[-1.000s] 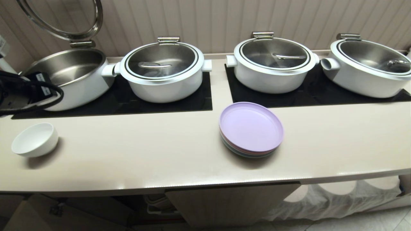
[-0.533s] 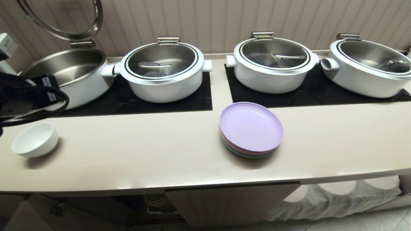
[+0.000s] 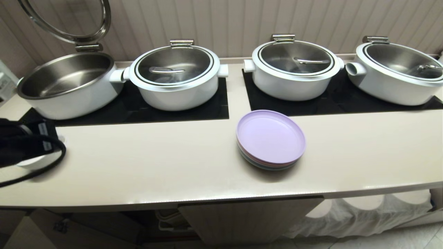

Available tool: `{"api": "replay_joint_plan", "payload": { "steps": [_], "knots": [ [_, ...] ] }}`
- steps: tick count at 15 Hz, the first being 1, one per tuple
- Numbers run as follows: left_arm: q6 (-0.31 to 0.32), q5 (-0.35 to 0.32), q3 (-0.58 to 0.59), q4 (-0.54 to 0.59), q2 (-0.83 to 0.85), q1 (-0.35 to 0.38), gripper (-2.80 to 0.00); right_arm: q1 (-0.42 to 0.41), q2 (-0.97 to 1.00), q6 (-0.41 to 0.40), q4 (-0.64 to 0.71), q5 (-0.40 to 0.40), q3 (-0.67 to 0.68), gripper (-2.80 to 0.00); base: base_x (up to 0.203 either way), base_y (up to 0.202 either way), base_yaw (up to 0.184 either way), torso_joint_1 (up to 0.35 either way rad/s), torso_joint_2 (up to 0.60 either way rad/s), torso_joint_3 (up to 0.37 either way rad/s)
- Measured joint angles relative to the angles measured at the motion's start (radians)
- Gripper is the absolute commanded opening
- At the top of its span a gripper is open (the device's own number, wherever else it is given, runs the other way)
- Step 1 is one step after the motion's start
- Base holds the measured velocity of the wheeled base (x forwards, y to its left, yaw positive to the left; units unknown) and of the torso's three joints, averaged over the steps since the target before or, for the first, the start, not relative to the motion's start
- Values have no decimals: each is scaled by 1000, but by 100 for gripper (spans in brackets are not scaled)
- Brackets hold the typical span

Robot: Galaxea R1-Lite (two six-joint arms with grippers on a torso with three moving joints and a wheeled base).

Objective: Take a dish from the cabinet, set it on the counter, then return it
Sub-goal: Pick up the bowl from the table

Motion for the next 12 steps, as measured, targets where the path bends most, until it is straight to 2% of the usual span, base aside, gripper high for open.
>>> {"api": "replay_joint_plan", "payload": {
  "steps": [4,7,12],
  "knots": [
    [9,3,216,-95,-118,0,-280,0,0,0,0,0,0,-280,0,0,0,0,0,0],
    [68,8,372,-146,-235,4,-280,0,0,0,0,0,0,-280,0,0,0,0,0,0],
    [167,8,598,-152,-470,5,-280,0,0,0,0,0,0,-280,0,0,0,0,0,0]
  ]
}}
